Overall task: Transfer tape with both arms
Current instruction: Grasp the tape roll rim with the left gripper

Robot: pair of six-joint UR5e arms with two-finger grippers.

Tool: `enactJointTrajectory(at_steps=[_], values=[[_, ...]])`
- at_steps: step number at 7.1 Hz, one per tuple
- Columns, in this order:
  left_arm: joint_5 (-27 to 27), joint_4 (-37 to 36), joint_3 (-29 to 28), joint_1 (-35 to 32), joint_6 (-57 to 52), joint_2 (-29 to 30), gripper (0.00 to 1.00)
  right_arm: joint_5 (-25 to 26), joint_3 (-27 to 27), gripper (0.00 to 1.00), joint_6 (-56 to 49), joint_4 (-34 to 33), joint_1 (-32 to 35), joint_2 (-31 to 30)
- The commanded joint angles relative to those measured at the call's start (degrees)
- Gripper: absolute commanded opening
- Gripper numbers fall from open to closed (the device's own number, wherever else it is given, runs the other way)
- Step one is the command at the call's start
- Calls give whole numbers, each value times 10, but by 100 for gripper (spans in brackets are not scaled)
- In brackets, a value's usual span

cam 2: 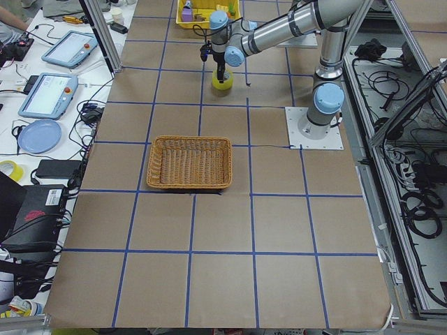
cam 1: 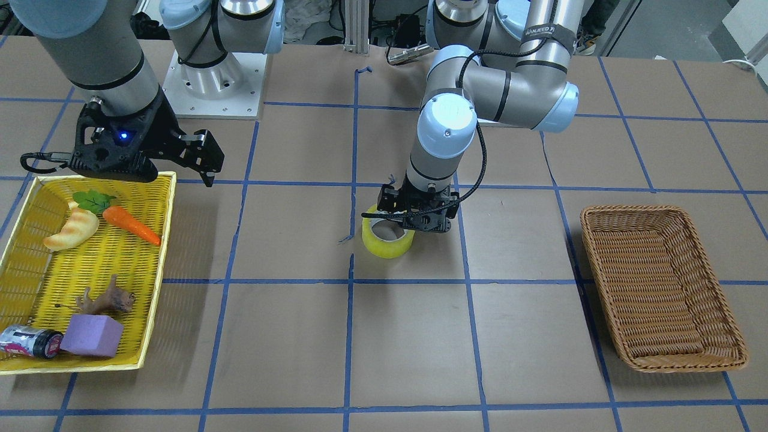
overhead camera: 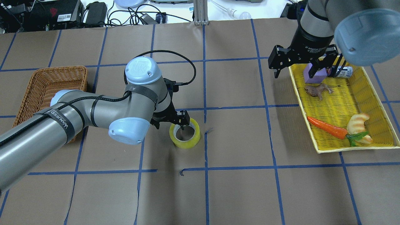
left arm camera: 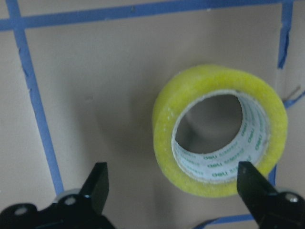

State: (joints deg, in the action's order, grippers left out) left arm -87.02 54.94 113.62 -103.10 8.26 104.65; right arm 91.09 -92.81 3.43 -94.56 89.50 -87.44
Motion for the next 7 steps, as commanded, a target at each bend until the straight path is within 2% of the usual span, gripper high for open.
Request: enactJointTrajectory(at_steps=[1, 2, 3, 4, 5, 6, 7], values=[[-3, -34, 2, 0, -2, 41, 92, -4, 0, 100, -8, 1, 1, -6], [-7, -34, 4, 0, -5, 54, 79, -2, 1, 100, -9, 2, 1, -7], [-9, -34, 5, 0, -8, 59, 59, 2, -2, 100, -9, 2, 1, -7], [-10, -33, 5, 0, -8, 61, 23, 4, -3, 100, -9, 2, 1, -7], [-11, -31, 3, 1, -10, 57, 5, 4, -4, 100, -9, 2, 1, -7], [-33, -27, 2, 2, -16, 50, 0, 1, -4, 100, -9, 1, 1, -7], [-47, -24, 1, 7, -27, 43, 0, 0, -5, 100, -10, 1, 1, -5]])
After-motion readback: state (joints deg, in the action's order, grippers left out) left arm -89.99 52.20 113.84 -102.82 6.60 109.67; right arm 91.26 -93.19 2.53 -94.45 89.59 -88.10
